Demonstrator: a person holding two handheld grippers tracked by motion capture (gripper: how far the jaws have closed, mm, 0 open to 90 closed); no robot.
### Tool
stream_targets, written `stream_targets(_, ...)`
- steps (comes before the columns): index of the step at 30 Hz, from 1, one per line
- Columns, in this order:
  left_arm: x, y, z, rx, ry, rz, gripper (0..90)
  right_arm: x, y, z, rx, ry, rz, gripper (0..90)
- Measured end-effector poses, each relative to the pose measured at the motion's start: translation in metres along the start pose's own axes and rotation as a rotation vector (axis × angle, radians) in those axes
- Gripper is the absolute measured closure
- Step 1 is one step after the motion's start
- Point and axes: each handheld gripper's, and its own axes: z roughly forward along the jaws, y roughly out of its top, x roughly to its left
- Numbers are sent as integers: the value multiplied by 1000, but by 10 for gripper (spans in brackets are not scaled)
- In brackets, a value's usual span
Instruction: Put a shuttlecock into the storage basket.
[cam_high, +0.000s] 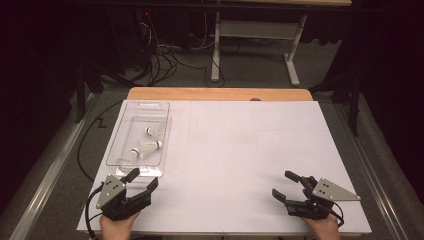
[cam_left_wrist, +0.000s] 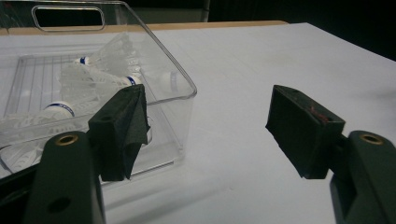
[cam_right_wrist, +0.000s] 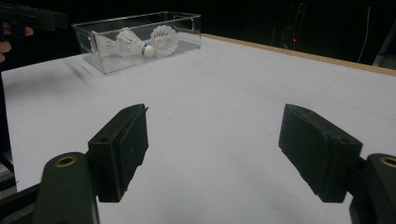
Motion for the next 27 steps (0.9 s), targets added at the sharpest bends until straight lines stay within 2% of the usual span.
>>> stream_targets(8, 1, -7, 2, 0, 4, -14, 294, 0, 0, -1, -2, -1, 1, 243)
stream_targets(13, 5, -9, 0, -8, 23, -22, 294, -1, 0, -2, -4, -10, 7, 244)
stream_targets(27, 8, -10, -2, -15, 35, -31, 294, -3, -1, -7, -13, -23, 17, 244)
